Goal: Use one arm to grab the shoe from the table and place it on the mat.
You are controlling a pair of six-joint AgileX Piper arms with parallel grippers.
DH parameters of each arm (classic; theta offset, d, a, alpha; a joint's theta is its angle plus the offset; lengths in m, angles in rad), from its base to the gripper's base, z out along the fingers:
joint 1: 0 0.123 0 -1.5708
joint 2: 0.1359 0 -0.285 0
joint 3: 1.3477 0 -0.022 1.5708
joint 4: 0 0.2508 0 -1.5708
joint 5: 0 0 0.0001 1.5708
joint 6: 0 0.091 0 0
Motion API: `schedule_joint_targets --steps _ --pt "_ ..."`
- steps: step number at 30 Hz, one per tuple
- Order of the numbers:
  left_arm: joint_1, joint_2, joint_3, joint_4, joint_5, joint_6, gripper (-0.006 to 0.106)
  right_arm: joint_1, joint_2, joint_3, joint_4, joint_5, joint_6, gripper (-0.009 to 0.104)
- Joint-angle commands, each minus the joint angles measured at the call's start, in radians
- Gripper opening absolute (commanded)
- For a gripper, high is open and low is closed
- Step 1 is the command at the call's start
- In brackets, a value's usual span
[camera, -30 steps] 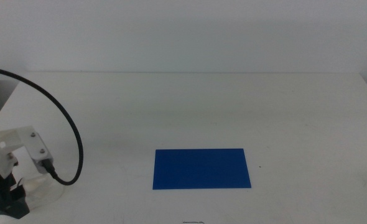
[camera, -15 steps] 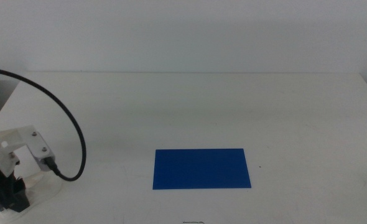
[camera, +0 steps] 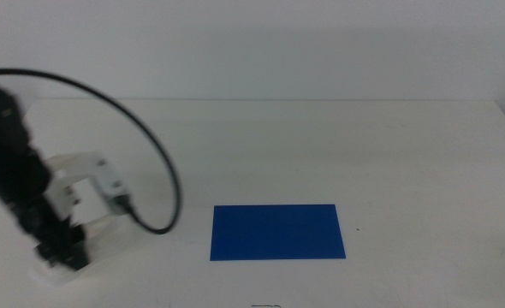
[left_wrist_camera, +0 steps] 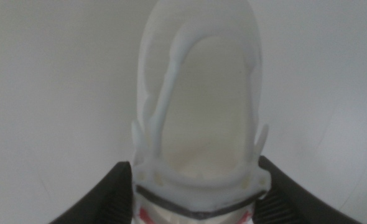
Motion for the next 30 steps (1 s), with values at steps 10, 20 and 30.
schedule_joint_targets --steps 10,20,30 --pt "-0.396 0.107 -0.329 0.016 0.076 -0.166 0.005 0.002 -0.019 -0.019 -0.009 -0.076 -0.005 0.094" --pt "-0.615 0.366 -0.708 0.036 0.253 -0.167 0.005 0.002 -0.019 -0.019 -0.009 -0.076 -0.005 0.094" --pt "-0.68 0.519 -0.963 0.064 0.338 -0.159 0.005 0.002 -0.019 -0.019 -0.009 -0.076 -0.005 0.094"
